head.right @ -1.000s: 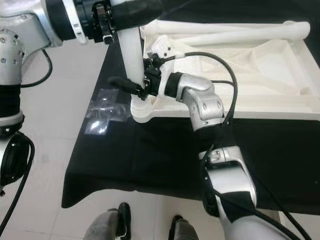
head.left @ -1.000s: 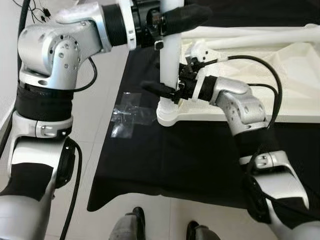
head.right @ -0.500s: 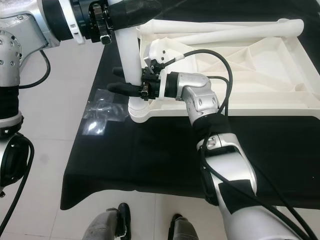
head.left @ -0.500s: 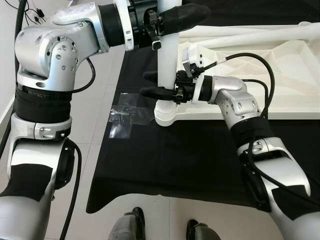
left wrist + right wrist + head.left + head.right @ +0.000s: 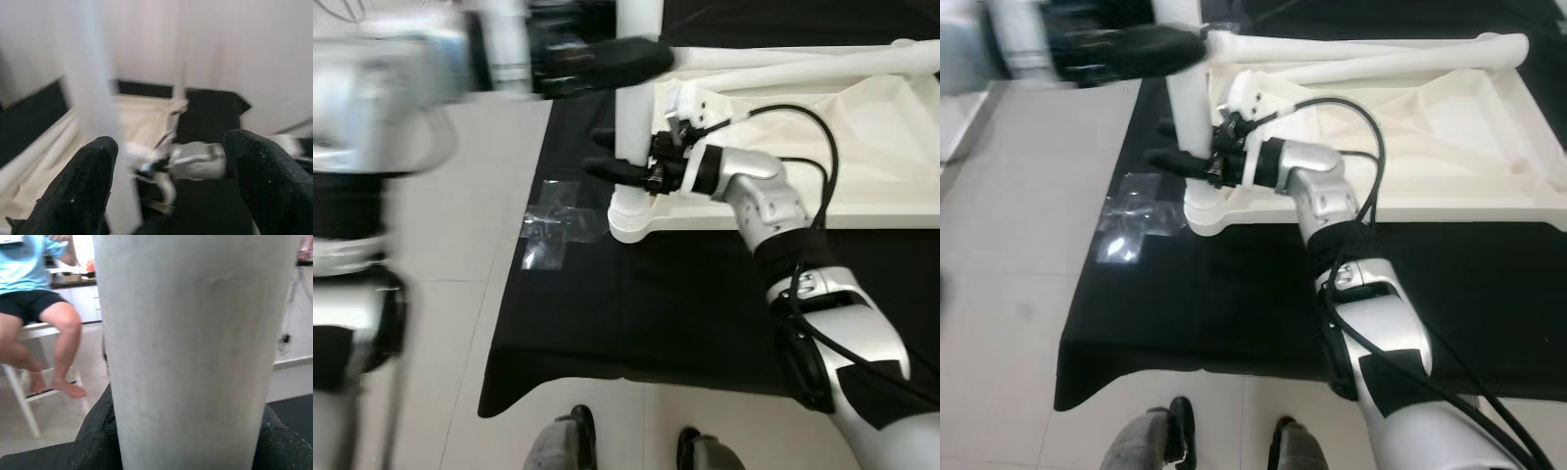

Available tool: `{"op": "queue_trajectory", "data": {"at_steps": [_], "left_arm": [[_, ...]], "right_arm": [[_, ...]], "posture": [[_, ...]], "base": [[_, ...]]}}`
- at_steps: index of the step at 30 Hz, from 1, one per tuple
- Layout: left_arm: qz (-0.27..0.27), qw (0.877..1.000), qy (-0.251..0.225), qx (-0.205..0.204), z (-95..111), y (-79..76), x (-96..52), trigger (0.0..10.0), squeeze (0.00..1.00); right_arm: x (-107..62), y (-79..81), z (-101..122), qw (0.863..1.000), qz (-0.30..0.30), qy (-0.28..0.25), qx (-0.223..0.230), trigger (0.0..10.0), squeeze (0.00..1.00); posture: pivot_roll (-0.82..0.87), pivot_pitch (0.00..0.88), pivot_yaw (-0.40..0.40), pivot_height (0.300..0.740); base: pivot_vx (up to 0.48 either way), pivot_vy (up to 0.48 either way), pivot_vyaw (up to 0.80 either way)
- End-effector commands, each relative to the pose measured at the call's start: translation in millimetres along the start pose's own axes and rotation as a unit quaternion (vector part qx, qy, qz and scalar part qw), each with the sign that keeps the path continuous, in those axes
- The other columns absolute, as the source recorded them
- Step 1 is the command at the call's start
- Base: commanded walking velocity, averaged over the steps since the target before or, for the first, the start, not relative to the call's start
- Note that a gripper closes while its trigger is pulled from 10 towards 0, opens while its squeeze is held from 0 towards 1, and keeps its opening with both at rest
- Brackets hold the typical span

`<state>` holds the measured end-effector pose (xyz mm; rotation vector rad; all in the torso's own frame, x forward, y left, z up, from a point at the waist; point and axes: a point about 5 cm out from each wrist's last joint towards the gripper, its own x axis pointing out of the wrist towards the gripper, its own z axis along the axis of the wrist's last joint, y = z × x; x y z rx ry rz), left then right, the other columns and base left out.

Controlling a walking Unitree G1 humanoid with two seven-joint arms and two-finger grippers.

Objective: Building children table

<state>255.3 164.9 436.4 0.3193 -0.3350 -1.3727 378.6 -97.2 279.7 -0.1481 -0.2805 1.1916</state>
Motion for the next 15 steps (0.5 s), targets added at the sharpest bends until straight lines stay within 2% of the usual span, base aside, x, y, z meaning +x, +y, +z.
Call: {"op": "queue_trajectory", "data": {"at_steps": [1, 2, 4, 6, 8, 9, 11, 12, 13, 14, 15], "left_arm": [[-0.028, 0.999, 0.015, 0.01, 8.9, -20.3, -14.8, 10.0, 0.0], [-0.029, 0.999, 0.031, 0.002, 5.6, -29.9, -23.5, 10.0, 0.0], [-0.025, 0.998, 0.054, -0.012, -2.3, -42.2, -32.1, 10.0, 0.0], [-0.019, 0.998, 0.061, -0.017, -5.6, -45.6, -34.3, 10.0, 0.0], [0.005, 0.997, 0.062, -0.036, -13.3, -49.5, -37.5, 10.0, 0.0], [0.005, 0.997, 0.062, -0.036, -13.3, -49.5, -37.5, 10.0, 0.0], [0.023, 0.996, 0.064, -0.058, -22.8, -55.6, -41.5, 10.0, 0.0], [0.023, 0.996, 0.064, -0.058, -22.8, -55.6, -41.5, 10.0, 0.0], [0.033, 0.995, 0.062, -0.073, -29.5, -59.5, -42.5, 10.0, 0.0], [0.033, 0.995, 0.062, -0.073, -29.5, -59.5, -42.5, 10.0, 0.0], [0.045, 0.992, 0.058, -0.098, -42.8, -65.7, -43.2, 10.0, 0.0]], "right_arm": [[-13.3, 5.0, -26.9, 0.998, -0.057, 0.008, 0.04, 0.0, 0.0], [-16.1, 11.1, -33.9, 0.996, -0.077, 0.017, 0.036, 0.0, 0.0], [-18.1, 22.5, -45.7, 0.992, -0.116, 0.035, 0.034, 0.0, 0.0], [-18.3, 27.0, -50.2, 0.99, -0.133, 0.043, 0.036, 0.0, 0.0], [-16.2, 40.9, -62.5, 0.979, -0.189, 0.065, 0.032, 0.0, 0.0], [-16.2, 40.9, -62.5, 0.979, -0.189, 0.065, 0.032, 0.0, 0.0], [-18.3, 53.6, -80.5, 0.934, -0.326, 0.144, -0.006, 0.0, 0.0], [-18.3, 53.6, -80.5, 0.934, -0.326, 0.144, -0.006, 0.0, 0.0], [-19.2, 70.1, -92.6, 0.908, -0.373, 0.19, -0.002, 0.0, 0.0], [-19.2, 70.1, -92.6, 0.908, -0.373, 0.19, -0.002, 0.0, 0.0], [-13.2, 83.9, -99.7, 0.891, -0.405, 0.206, 0.02, 0.0, 0.0]], "posture": [[0.19, 0.296, 0.025, 0.74], [0.19, 0.298, 0.021, 0.74], [0.19, 0.302, 0.011, 0.74], [0.19, 0.302, 0.011, 0.74], [0.19, 0.305, 0.006, 0.74], [0.19, 0.305, 0.006, 0.74], [0.19, 0.306, 0.006, 0.74], [0.19, 0.306, 0.006, 0.74], [0.2, 0.306, 0.004, 0.74], [0.2, 0.306, 0.004, 0.74], [0.21, 0.305, 0.003, 0.74]], "base": [[0.0, 0.0, 0.0], [0.0, 0.0, 0.0], [0.0, 0.0, 0.0], [0.0, 0.0, 0.0], [0.0, 0.0, 0.0], [0.0, 0.0, 0.0], [0.0, 0.0, 0.0], [0.0, 0.0, 0.0], [0.0, 0.0, 0.0], [0.0, 0.0, 0.0], [0.0, 0.0, 0.0]]}}
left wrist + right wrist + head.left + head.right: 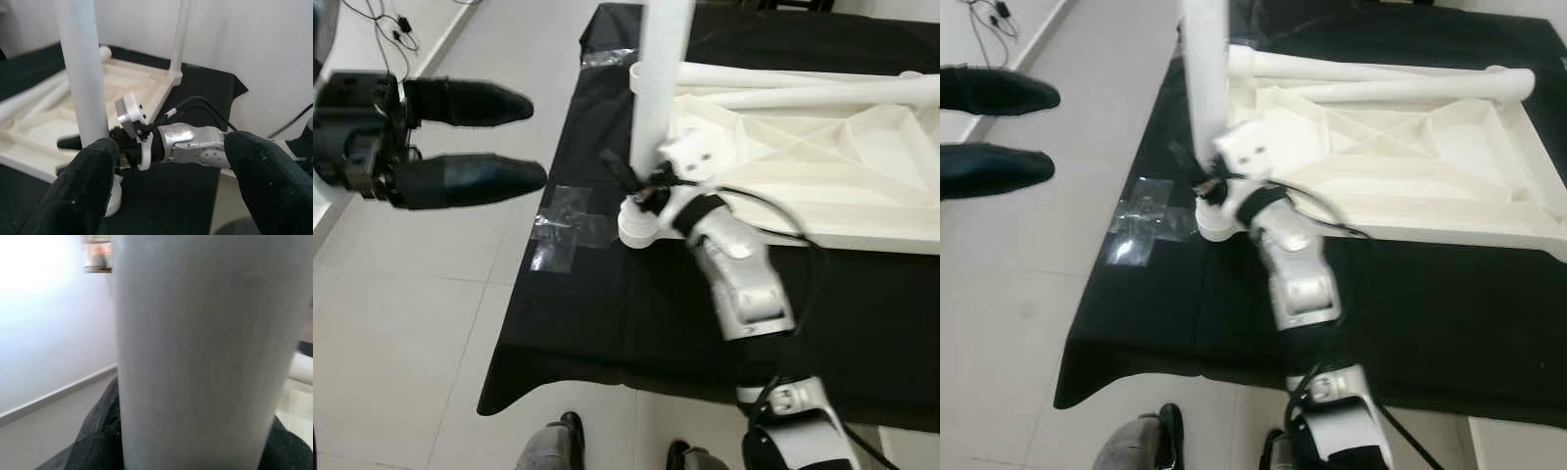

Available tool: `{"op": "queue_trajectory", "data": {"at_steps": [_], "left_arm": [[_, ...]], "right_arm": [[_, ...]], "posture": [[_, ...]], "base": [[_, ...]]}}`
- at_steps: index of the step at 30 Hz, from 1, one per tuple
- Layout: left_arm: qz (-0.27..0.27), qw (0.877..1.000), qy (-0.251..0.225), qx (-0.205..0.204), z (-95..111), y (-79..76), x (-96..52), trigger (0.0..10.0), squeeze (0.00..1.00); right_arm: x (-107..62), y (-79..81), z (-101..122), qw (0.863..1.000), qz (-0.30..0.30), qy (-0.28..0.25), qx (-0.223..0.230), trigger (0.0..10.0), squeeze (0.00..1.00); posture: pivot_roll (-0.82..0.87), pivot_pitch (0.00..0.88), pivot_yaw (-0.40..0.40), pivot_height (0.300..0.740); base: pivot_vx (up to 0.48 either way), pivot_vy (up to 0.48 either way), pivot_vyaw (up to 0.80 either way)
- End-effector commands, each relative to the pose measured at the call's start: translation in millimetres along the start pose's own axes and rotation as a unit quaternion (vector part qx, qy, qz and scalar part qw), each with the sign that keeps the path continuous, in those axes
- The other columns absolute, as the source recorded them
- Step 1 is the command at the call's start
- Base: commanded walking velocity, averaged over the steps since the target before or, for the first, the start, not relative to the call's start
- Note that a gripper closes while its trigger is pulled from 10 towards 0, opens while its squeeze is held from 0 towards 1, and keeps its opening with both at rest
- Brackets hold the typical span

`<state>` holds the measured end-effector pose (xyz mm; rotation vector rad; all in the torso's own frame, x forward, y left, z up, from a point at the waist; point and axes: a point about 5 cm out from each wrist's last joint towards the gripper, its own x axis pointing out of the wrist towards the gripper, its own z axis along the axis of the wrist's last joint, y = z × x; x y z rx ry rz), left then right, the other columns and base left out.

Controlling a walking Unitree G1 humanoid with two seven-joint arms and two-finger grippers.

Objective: Building children table

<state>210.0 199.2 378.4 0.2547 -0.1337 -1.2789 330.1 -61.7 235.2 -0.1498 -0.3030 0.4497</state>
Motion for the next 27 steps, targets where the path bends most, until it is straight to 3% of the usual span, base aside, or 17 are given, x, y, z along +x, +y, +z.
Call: {"op": "queue_trajectory", "data": {"at_steps": [1, 3, 4, 6, 10, 11, 13, 14, 18, 19, 21, 23, 24, 25, 27], "left_arm": [[0.0, 1.0, -0.004, -0.019, -8.7, -5.7, 1.2, 10.0, 0.0], [0.035, 0.997, -0.001, -0.062, -40.7, -12.1, 3.2, 10.0, 0.0], [0.035, 0.997, -0.001, -0.062, -40.7, -12.1, 3.2, 10.0, 0.0], [0.075, 0.993, -0.004, -0.094, -62.2, -15.4, 3.1, 10.0, 0.0], [0.132, 0.984, 0.002, -0.118, -83.2, -15.9, 3.6, 10.0, 0.0], [0.188, 0.969, 0.024, -0.156, -115.5, -19.5, 8.2, 10.0, 0.0], [0.202, 0.964, 0.035, -0.167, -126.3, -22.8, 10.4, 10.0, 0.0], [0.212, 0.959, 0.045, -0.181, -138.1, -28.4, 14.0, 10.0, 0.0], [0.217, 0.954, 0.054, -0.199, -152.4, -39.4, 21.1, 10.0, 0.0], [0.236, 0.946, 0.046, -0.216, -158.9, -46.3, 25.1, 10.0, 0.0], [0.244, 0.943, 0.04, -0.222, -160.3, -49.3, 27.3, 10.0, 0.0], [0.248, 0.94, 0.033, -0.23, -161.9, -54.1, 31.1, 10.0, 0.0], [0.248, 0.94, 0.033, -0.23, -161.9, -54.1, 31.1, 10.0, 0.0], [0.248, 0.94, 0.03, -0.232, -162.7, -56.6, 33.3, 10.0, 0.0], [0.248, 0.94, 0.03, -0.232, -166.9, -63.4, 40.2, 10.0, 0.0]], "right_arm": [[-26.6, 4.0, -70.8, 0.98, -0.05, 0.192, 0.001, 0.0, 0.0], [-16.0, 13.3, -66.2, 0.978, -0.083, 0.191, 0.03, 0.0, 0.0], [-16.0, 13.3, -66.2, 0.978, -0.083, 0.191, 0.03, 0.0, 0.0], [-5.7, 7.2, -58.6, 0.978, -0.102, 0.18, 0.029, 0.0, 0.0], [-5.8, -1.8, -55.4, 0.975, -0.124, 0.182, 0.023, 0.0, 0.0], [-8.3, -9.4, -55.5, 0.972, -0.136, 0.188, 0.028, 8.7, 0.0], [-9.7, -10.0, -55.4, 0.971, -0.138, 0.192, 0.03, 8.7, 0.0], [-9.5, -10.2, -53.1, 0.974, -0.131, 0.182, 0.037, 10.0, 0.0], [-8.1, -13.1, -45.4, 0.981, -0.116, 0.141, 0.066, 10.0, 0.0], [-5.7, -20.4, -36.2, 0.985, -0.107, 0.11, 0.075, 10.0, 1.0], [-2.3, -23.2, -26.6, 0.989, -0.085, 0.078, 0.093, 10.0, 1.0], [2.7, -23.9, -7.8, 0.992, -0.021, 0.018, 0.123, 10.0, 0.99], [2.7, -23.9, -7.8, 0.992, -0.021, 0.018, 0.123, 10.0, 0.99], [4.1, -25.9, -1.2, 0.992, 0.005, 0.0, 0.125, 10.0, 0.0], [7.7, -36.0, 8.4, 0.992, 0.068, -0.02, 0.109, 10.0, 0.0]], "posture": [[0.21, 0.305, 0.003, 0.74], [0.21, 0.3, 0.004, 0.74], [0.21, 0.3, 0.004, 0.74], [0.21, 0.296, 0.002, 0.74], [0.2, 0.299, 0.001, 0.74], [0.19, 0.306, 0.004, 0.74], [0.19, 0.306, 0.004, 0.74], [0.18, 0.307, 0.006, 0.74], [0.19, 0.31, 0.004, 0.74], [0.19, 0.311, 0.005, 0.74], [0.19, 0.311, 0.006, 0.74], [0.19, 0.312, 0.005, 0.74], [0.19, 0.312, 0.005, 0.74], [0.19, 0.311, 0.007, 0.74], [0.19, 0.312, 0.004, 0.74]], "base": [[0.0, 0.0, 0.0], [0.0, 0.0, 0.0], [0.0, 0.0, 0.0], [0.0, 0.0, 0.0], [0.0, 0.0, 0.0], [0.0, 0.0, 0.0], [0.0, 0.0, 0.0], [0.0, 0.0, 0.0], [0.0, 0.0, 0.0], [0.0, 0.0, 0.0], [0.0, 0.0, 0.0], [0.0, 0.0, 0.0], [0.0, 0.0, 0.0], [0.0, 0.0, 0.0], [0.0, 0.0, 0.0]]}}
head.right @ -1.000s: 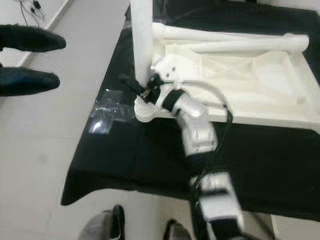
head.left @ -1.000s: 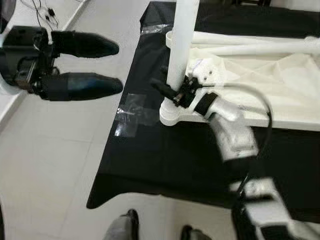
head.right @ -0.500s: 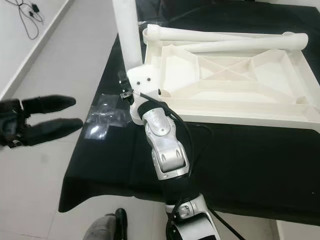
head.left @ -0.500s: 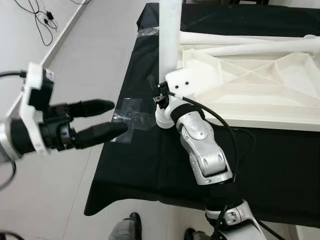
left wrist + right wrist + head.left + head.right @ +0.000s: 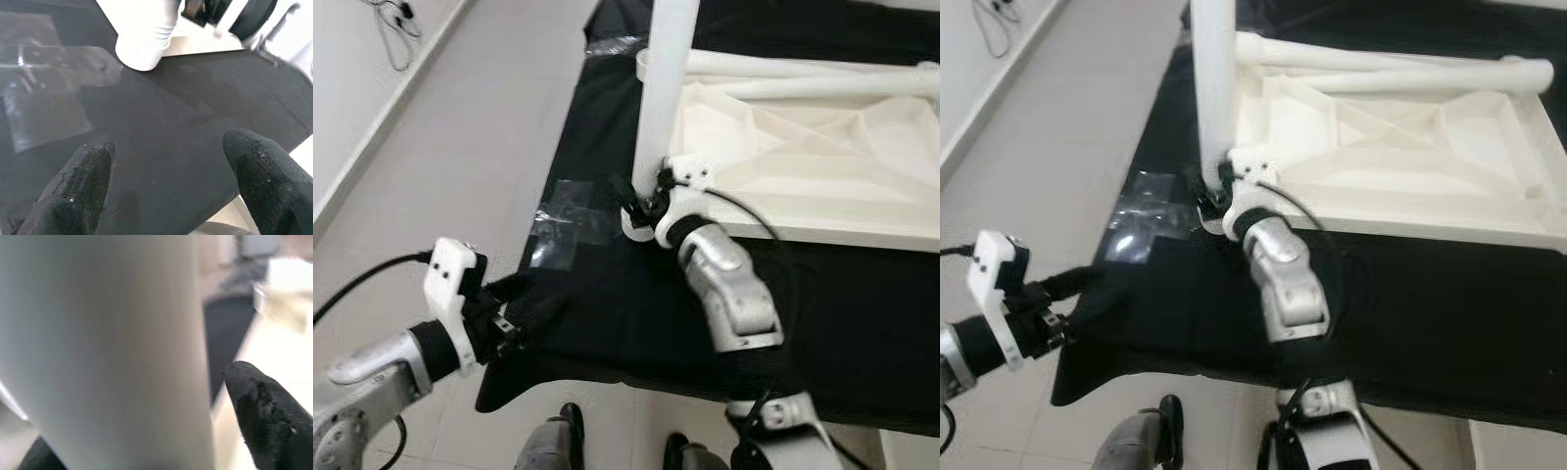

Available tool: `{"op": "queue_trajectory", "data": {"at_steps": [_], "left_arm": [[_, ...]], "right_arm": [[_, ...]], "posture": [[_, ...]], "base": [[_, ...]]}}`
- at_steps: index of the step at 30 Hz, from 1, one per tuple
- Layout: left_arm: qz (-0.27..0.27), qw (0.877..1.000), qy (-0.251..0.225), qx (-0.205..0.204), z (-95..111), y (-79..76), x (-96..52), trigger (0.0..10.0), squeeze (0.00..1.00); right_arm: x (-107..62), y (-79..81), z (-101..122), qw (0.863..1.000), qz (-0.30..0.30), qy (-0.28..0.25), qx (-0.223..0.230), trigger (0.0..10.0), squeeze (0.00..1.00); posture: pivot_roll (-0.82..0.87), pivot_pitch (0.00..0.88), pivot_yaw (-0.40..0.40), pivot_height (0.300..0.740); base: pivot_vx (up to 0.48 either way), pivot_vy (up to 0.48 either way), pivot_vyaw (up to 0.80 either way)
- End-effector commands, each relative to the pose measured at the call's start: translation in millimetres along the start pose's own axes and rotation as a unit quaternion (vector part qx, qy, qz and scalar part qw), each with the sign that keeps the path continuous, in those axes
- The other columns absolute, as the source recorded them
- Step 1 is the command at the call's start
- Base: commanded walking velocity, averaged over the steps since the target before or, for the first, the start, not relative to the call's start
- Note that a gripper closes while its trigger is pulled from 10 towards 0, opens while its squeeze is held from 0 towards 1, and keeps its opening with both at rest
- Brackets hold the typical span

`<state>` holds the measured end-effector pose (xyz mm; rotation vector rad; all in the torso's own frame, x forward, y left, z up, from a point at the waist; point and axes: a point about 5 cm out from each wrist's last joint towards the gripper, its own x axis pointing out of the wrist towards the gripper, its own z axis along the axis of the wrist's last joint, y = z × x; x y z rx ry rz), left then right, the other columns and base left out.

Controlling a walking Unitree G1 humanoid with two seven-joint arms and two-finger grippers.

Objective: Building children table

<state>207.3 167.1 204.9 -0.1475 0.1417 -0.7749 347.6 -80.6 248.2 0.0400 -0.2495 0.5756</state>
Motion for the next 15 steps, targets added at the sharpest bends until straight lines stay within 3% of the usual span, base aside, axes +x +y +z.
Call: {"op": "queue_trajectory", "data": {"at_steps": [1, 4, 5, 9, 10, 11, 12, 15], "left_arm": [[0.002, 1.0, 0.006, 0.001, -10.9, -9.2, 2.0, 10.0, 0.0], [0.0, 1.0, 0.007, 0.001, -15.9, -13.9, 4.5, 10.0, 0.0], [0.002, 1.0, 0.007, 0.0, -19.6, -16.8, 6.4, 10.0, 0.0], [0.003, 1.0, 0.011, 0.003, -24.4, -20.7, 8.4, 10.0, 0.0], [0.003, 1.0, 0.012, 0.005, -27.5, -23.9, 9.6, 10.0, 0.0], [0.003, 1.0, 0.012, 0.005, -27.5, -23.9, 9.6, 10.0, 0.0], [0.006, 1.0, 0.008, 0.006, -29.3, -26.6, 11.0, 10.0, 0.0], [0.014, 1.0, 0.004, 0.01, -29.9, -27.6, 12.6, 10.0, 0.0]], "right_arm": [[-1.4, -13.7, 10.0, 0.999, 0.045, -0.019, -0.013, 10.0, 0.0], [0.3, -18.3, 14.9, 0.995, 0.089, -0.018, -0.032, 10.0, 0.0], [1.3, -19.4, 16.7, 0.99, 0.138, -0.013, -0.031, 10.0, 0.0], [2.4, -20.3, 16.5, 0.982, 0.187, -0.002, -0.03, 10.0, 0.0], [3.0, -20.4, 15.9, 0.975, 0.219, 0.003, -0.027, 4.8, 0.0], [3.0, -20.4, 15.9, 0.975, 0.219, 0.003, -0.027, 4.8, 0.0], [4.9, -21.1, 15.0, 0.968, 0.249, 0.01, -0.019, 0.0, 0.0], [7.4, -23.4, 14.0, 0.964, 0.263, 0.016, -0.016, 0.0, 0.0]], "posture": [[0.2, 0.309, 0.002, 0.74], [0.2, 0.309, 0.001, 0.74], [0.2, 0.312, -0.001, 0.74], [0.2, 0.311, -0.003, 0.74], [0.2, 0.314, -0.003, 0.74], [0.2, 0.314, -0.003, 0.74], [0.2, 0.313, -0.004, 0.74], [0.2, 0.312, -0.008, 0.74]], "base": [[0.0, 0.0, 0.0], [0.0, 0.0, 0.0], [0.0, 0.0, 0.0], [0.0, 0.0, 0.0], [0.0, 0.0, 0.0], [0.0, 0.0, 0.0], [0.0, 0.0, 0.0], [0.0, 0.0, 0.0]]}}
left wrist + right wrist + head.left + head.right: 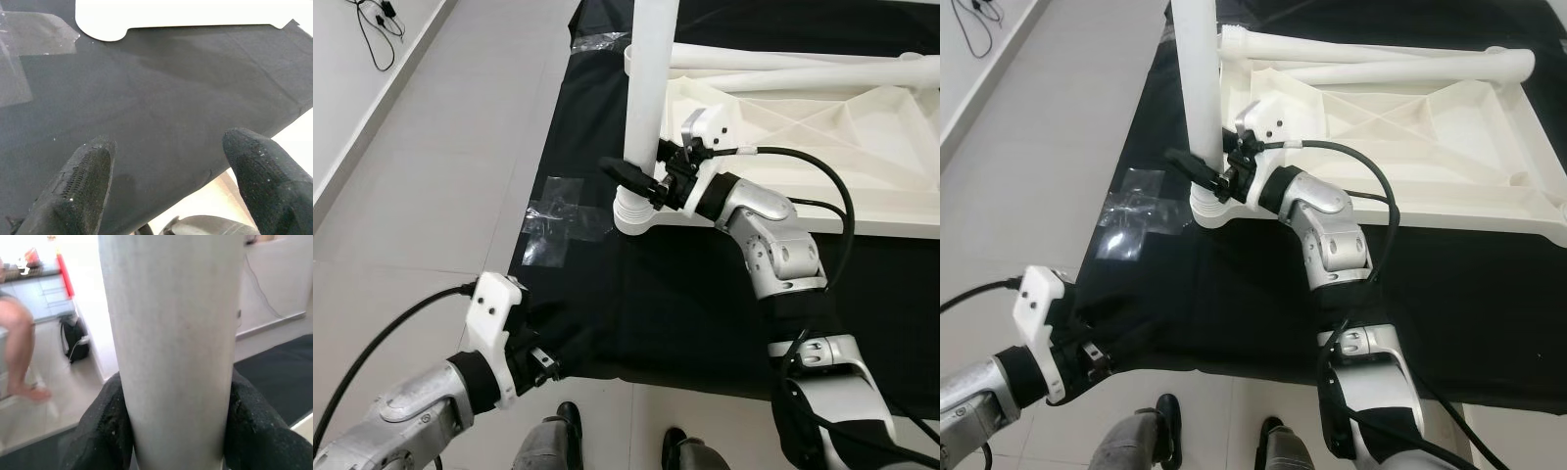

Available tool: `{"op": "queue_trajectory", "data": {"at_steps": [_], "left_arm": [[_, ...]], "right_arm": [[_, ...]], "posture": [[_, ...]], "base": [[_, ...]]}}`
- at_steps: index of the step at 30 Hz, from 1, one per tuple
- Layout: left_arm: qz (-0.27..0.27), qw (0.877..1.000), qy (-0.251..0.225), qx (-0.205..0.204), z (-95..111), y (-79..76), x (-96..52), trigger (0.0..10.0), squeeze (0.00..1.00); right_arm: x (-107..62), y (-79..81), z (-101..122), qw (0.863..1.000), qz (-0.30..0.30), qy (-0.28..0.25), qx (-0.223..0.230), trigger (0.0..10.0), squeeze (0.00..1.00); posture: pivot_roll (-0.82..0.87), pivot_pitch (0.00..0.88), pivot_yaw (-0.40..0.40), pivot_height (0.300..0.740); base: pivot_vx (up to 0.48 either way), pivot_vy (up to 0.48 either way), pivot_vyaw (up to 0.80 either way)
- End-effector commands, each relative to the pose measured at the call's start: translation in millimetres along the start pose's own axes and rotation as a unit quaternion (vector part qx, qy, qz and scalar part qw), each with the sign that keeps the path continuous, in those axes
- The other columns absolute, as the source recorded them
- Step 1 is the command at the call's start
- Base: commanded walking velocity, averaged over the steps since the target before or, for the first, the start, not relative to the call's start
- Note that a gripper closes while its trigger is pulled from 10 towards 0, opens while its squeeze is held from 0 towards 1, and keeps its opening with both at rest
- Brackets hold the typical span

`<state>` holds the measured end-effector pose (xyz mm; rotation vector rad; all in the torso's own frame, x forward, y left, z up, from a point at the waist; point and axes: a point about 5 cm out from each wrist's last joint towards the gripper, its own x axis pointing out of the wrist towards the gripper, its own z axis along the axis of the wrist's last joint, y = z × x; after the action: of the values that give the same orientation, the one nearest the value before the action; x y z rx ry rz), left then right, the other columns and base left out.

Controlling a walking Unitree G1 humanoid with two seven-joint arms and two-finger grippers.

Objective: Building children table

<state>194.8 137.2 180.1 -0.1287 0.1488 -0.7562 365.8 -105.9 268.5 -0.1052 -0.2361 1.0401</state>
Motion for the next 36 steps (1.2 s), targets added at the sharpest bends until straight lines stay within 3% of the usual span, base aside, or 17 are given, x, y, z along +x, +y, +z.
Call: {"op": "queue_trajectory", "data": {"at_steps": [1, 9, 11, 13, 15, 16, 17, 18, 20, 23, 24, 25, 26, 27, 30, 31, 36], "left_arm": [[0.022, 1.0, -0.009, 0.012, -1.0, -1.1, -0.6, 10.0, 0.0], [0.073, 0.996, -0.024, 0.052, -1.0, 6.4, -2.9, 10.0, 0.0], [0.093, 0.992, -0.03, 0.084, 3.6, 7.9, -5.1, 10.0, 0.0], [0.11, 0.987, -0.043, 0.105, 9.2, 8.0, -7.3, 10.0, 0.0], [0.11, 0.987, -0.043, 0.105, 9.2, 8.0, -7.3, 10.0, 0.0], [0.114, 0.986, -0.049, 0.107, 9.9, 7.4, -7.4, 10.0, 0.0], [0.114, 0.986, -0.049, 0.107, 9.9, 7.4, -7.4, 10.0, 0.0], [0.112, 0.987, -0.049, 0.105, 8.0, 6.7, -5.9, 10.0, 0.0], [0.086, 0.991, -0.039, 0.095, -2.8, 3.0, 0.4, 10.0, 0.0], [0.077, 0.992, -0.036, 0.092, -6.3, 2.1, 3.3, 10.0, 0.0], [0.07, 0.993, -0.032, 0.085, -12.7, 1.3, 6.8, 10.0, 0.0], [0.067, 0.994, -0.03, 0.079, -17.9, 1.8, 9.7, 10.0, 0.0], [0.067, 0.994, -0.03, 0.079, -17.9, 1.8, 9.7, 10.0, 0.0], [0.071, 0.995, -0.028, 0.069, -24.6, 3.2, 12.0, 10.0, 0.0], [0.082, 0.995, -0.031, 0.052, -32.7, 5.2, 16.2, 10.0, 0.0], [0.084, 0.995, -0.033, 0.05, -34.8, 5.2, 18.6, 10.0, 0.0], [0.081, 0.994, -0.039, 0.059, -34.8, 7.0, 25.8, 10.0, 0.0]], "right_arm": [[6.1, 3.9, -4.9, 0.999, 0.041, -0.01, 0.025, 0.0, 0.0], [-0.4, -4.3, -18.6, 0.999, 0.016, 0.013, 0.025, 0.0, 0.0], [-10.5, 0.9, -34.7, 0.998, -0.033, 0.037, 0.035, 0.0, 0.0], [-22.9, 21.8, -66.8, 0.984, -0.143, 0.093, 0.059, 0.0, 0.0], [-22.9, 21.8, -66.8, 0.984, -0.143, 0.093, 0.059, 0.0, 0.0], [-34.1, 44.8, -91.7, 0.956, -0.237, 0.164, 0.054, 0.0, 0.0], [-34.1, 44.8, -91.7, 0.956, -0.237, 0.164, 0.054, 0.0, 0.0], [-40.7, 71.9, -103.9, 0.929, -0.304, 0.198, 0.068, 0.0, 0.0], [-36.6, 93.7, -108.9, 0.905, -0.361, 0.208, 0.08, 0.0, 0.0], [-32.0, 93.6, -109.2, 0.906, -0.361, 0.203, 0.082, 0.0, 0.0], [-22.6, 88.2, -107.8, 0.916, -0.344, 0.194, 0.073, 0.0, 0.0], [-14.5, 81.6, -104.7, 0.924, -0.329, 0.186, 0.065, 0.8, 0.0], [-14.5, 81.6, -104.7, 0.924, -0.329, 0.186, 0.065, 0.8, 0.0], [-4.9, 72.2, -97.5, 0.933, -0.316, 0.165, 0.057, 10.0, 0.0], [5.1, 62.1, -85.2, 0.943, -0.3, 0.136, 0.053, 10.0, 0.0], [8.9, 57.7, -78.2, 0.951, -0.282, 0.114, 0.051, 10.0, 1.0], [18.1, 50.4, -59.7, 0.976, -0.202, 0.046, 0.067, 10.0, 1.0]], "posture": [[0.2, 0.312, -0.008, 0.74], [0.19, 0.31, -0.015, 0.74], [0.18, 0.304, -0.028, 0.74], [0.18, 0.302, -0.03, 0.74], [0.18, 0.302, -0.03, 0.74], [0.17, 0.301, -0.029, 0.74], [0.17, 0.301, -0.029, 0.74], [0.17, 0.297, -0.016, 0.74], [0.13, 0.269, 0.005, 0.74], [0.13, 0.266, 0.004, 0.74], [0.14, 0.247, -0.006, 0.74], [0.14, 0.238, -0.01, 0.74], [0.14, 0.238, -0.01, 0.74], [0.14, 0.227, -0.013, 0.74], [0.14, 0.215, -0.015, 0.74], [0.15, 0.21, -0.017, 0.74], [0.17, 0.188, -0.018, 0.74]], "base": [[0.0, 0.0, 0.0], [0.0, 0.0, 0.0], [0.0, 0.0, 0.0], [0.0, 0.0, 0.0], [0.0, 0.0, 0.0], [0.0, 0.0, 0.0], [0.0, 0.0, 0.0], [0.0, 0.0, 0.0], [0.0, 0.0, 0.0], [0.0, 0.0, 0.0], [0.0, 0.0, 0.0], [0.0, 0.0, 0.0], [0.0, 0.0, 0.0], [0.0, 0.0, 0.0], [0.0, 0.0, 0.0], [0.0, 0.0, 0.0], [0.0, 0.0, 0.0]]}}
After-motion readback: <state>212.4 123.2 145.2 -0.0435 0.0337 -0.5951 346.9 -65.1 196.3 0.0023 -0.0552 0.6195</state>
